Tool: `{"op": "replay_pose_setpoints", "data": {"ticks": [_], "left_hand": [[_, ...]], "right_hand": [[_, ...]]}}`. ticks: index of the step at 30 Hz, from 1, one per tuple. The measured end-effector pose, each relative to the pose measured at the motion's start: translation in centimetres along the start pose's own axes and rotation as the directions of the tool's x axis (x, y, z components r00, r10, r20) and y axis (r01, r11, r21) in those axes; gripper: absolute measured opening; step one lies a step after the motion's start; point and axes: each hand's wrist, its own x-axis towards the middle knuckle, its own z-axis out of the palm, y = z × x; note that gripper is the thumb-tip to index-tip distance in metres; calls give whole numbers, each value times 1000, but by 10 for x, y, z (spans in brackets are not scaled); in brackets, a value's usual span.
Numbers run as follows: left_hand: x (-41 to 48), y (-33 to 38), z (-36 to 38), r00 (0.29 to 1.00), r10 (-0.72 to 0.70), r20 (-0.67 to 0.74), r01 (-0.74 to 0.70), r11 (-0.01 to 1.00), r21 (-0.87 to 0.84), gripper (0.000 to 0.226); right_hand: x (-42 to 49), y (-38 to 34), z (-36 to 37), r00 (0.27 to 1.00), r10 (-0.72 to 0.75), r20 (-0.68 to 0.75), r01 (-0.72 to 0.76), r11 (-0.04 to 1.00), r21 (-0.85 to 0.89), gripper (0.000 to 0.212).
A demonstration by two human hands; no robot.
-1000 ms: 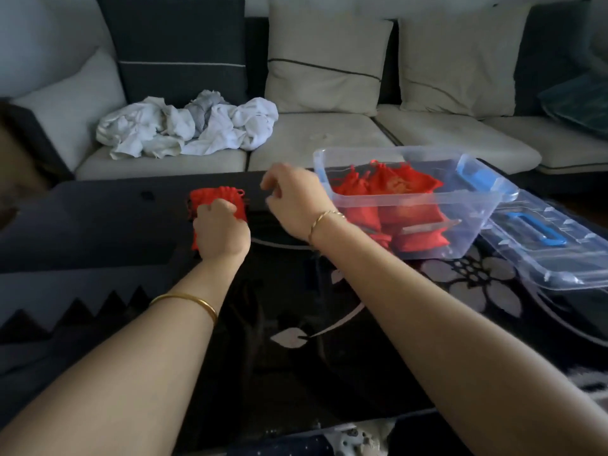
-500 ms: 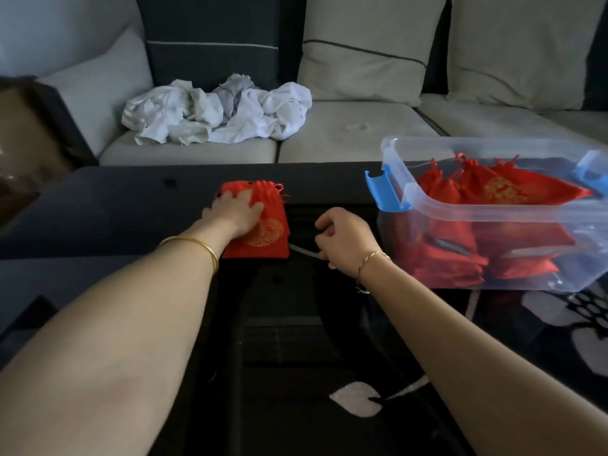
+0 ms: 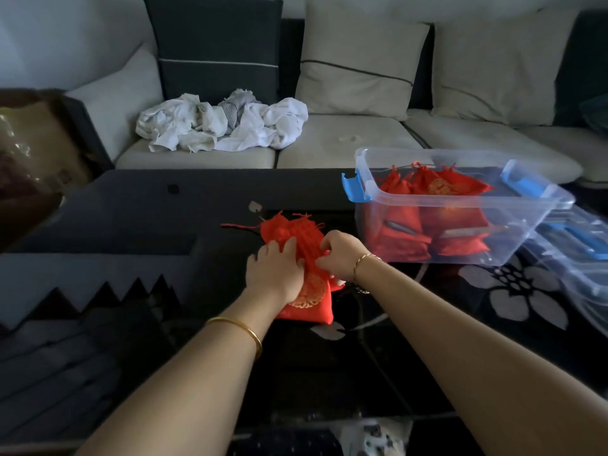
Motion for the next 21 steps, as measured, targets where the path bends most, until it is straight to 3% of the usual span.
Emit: {"op": "replay_pose_setpoints", "data": {"ticks": [4,8,10,14,17,21], "left_hand": [[-30,17,-1,985,-46,-167,27,993,-115,34],[-44,18,-7,944,-24,-329,18,1000,-21,16],[-48,20,-14,937,9,-348,-29,998,-53,11],[-52,34,-43,959,129,-253,-210,922,-325,3],[-56,42,-59,920,272,-281,-376,816,-438,3],[-63,52,-71,892,303,-337,-443,737,-511,6]], "right_hand": [[-22,8,-3,998,61,0,-61,998,24,30],[-37,12,-5,995,99,-4,-97,978,184,39],[-42,15,-8,994,104,-40,-90,961,262,47],[-58,16,-32,993,63,-98,-16,906,422,62],[-74,14,-55,997,6,-79,30,896,444,54],[-90,22,-76,991,-109,-80,129,940,316,32]]}}
